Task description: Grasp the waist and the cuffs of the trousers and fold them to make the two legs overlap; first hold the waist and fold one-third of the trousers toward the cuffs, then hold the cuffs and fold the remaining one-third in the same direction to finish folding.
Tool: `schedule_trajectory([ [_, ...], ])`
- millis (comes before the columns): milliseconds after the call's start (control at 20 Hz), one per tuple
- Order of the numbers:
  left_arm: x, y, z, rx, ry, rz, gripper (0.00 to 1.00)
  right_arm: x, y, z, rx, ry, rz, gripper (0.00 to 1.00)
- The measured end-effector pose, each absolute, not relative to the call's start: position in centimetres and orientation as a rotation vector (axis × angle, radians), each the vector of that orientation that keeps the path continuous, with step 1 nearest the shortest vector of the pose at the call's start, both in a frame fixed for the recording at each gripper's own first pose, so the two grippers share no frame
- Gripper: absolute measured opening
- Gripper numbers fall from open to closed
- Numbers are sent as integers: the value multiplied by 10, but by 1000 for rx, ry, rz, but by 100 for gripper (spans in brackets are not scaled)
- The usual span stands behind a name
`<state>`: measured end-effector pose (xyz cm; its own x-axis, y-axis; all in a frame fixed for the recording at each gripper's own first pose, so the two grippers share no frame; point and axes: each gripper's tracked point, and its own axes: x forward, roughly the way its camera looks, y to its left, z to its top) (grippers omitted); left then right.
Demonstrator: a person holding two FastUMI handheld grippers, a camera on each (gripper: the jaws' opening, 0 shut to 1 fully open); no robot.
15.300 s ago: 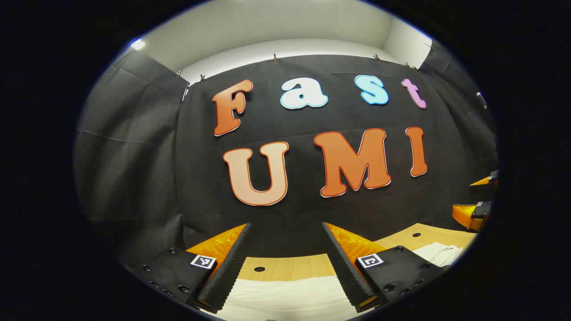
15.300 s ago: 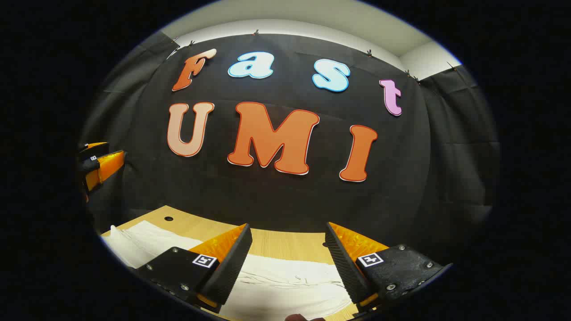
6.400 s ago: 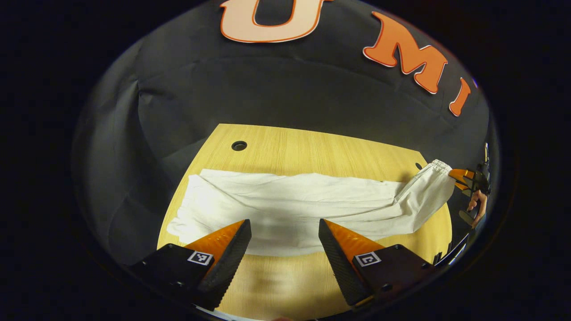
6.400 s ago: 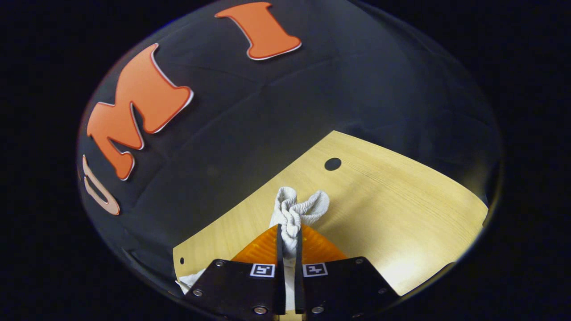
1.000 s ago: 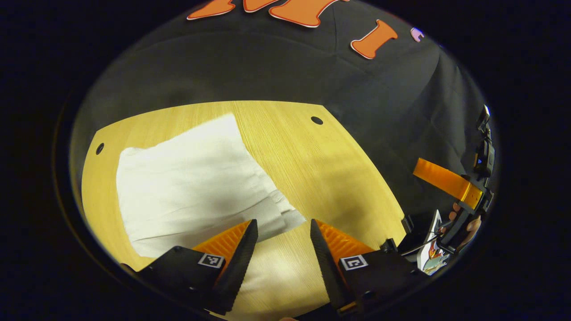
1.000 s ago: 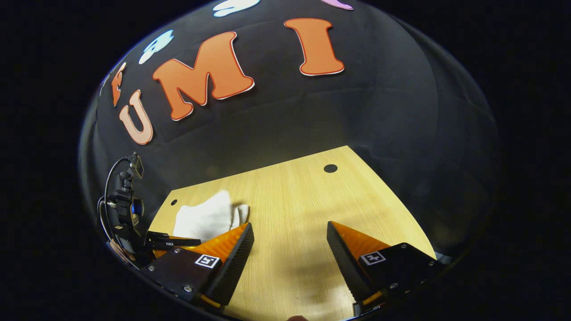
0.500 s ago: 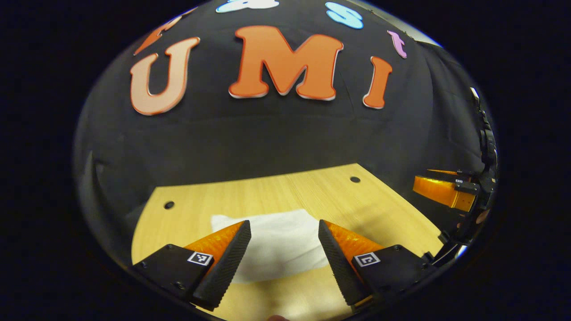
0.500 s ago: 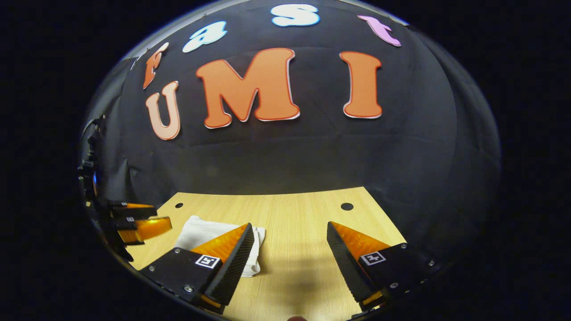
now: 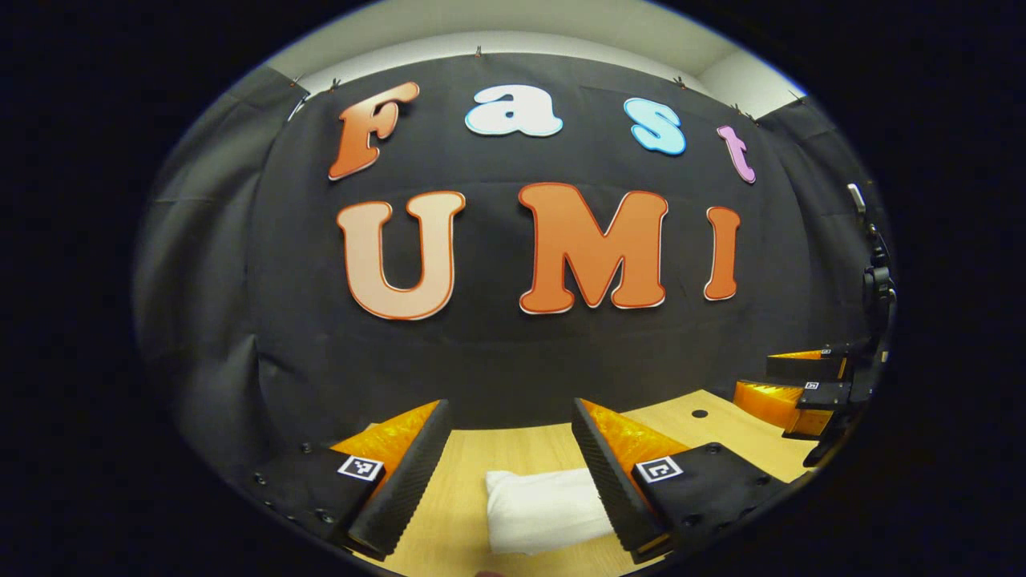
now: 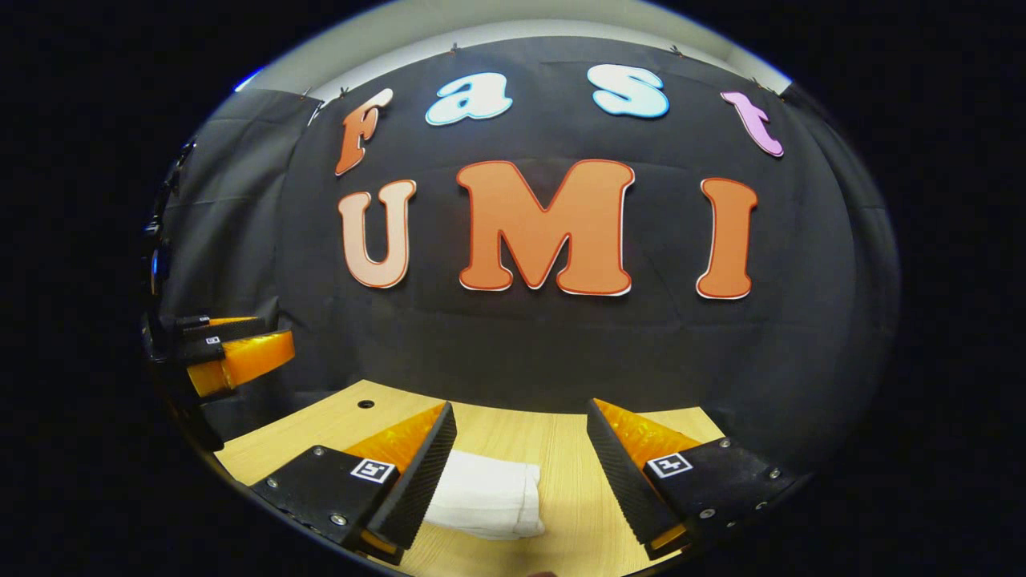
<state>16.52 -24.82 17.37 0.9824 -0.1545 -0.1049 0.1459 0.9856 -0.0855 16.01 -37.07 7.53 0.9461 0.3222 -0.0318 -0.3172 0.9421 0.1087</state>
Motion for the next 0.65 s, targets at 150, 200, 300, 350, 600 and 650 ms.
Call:
schedule_trajectory([
  [150,161,-254,178,-76,115,-150,98,154,-365,69,98,71,328,99],
  [200,161,-253,181,-85,113,-150,99,152,-362,69,98,71,325,99],
  [300,162,-253,181,-94,109,-144,99,150,-362,70,94,64,318,99],
  [350,162,-255,180,-104,106,-143,99,149,-363,71,94,60,314,99],
  [600,160,-257,186,-93,69,-166,99,143,-357,80,105,29,314,99],
  [650,159,-258,188,-92,69,-173,99,141,-356,80,109,33,315,99],
])
